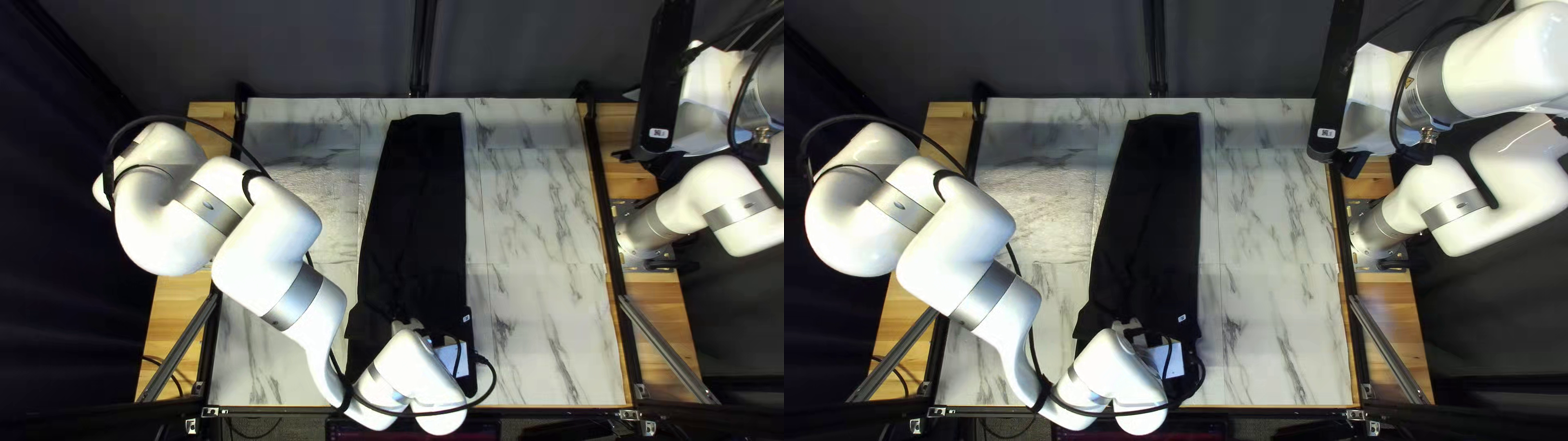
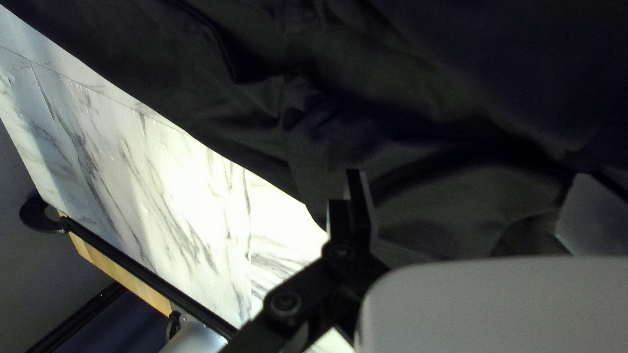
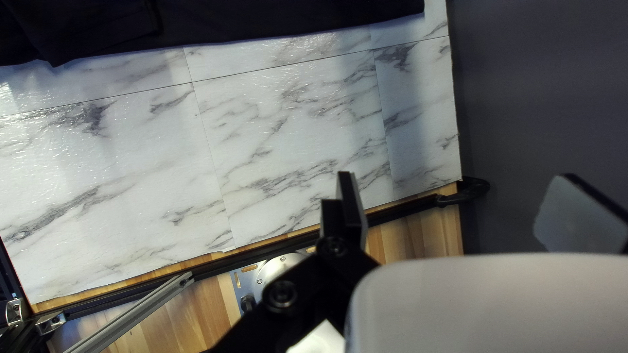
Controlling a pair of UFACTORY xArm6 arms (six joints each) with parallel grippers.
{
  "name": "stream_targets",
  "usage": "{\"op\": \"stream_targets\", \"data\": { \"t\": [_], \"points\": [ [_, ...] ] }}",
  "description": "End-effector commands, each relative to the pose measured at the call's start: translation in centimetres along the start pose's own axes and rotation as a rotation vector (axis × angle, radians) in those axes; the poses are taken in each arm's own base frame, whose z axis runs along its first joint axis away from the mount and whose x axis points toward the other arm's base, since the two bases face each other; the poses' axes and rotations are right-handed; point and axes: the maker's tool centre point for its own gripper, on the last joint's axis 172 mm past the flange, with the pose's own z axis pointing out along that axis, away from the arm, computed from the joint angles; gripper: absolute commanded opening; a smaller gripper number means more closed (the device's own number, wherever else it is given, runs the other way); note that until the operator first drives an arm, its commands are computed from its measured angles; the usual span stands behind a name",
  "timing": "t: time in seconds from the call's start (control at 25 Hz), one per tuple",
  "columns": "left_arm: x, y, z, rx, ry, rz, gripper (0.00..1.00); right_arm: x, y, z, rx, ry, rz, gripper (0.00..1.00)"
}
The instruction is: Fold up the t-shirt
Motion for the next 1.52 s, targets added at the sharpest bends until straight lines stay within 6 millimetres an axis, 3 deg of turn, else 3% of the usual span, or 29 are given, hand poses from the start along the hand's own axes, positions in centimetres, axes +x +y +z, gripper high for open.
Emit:
{"op": "stream_targets", "data": {
  "t": [0.04,0.76,1.52],
  "points": [
    [-0.8,0.3,0.3,-0.003,-0.007,-0.007,1.00,0.0,0.0,0.0,0.000,0.000,0.000,1.00],
    [-0.8,1.1,1.0,-0.020,-0.001,-0.014,1.00,0.0,0.0,0.0,0.000,0.000,0.000,1.00],
    [0.7,-0.9,0.2,0.003,0.014,-0.020,1.00,0.0,0.0,0.0,0.000,0.000,0.000,1.00]
  ]
}}
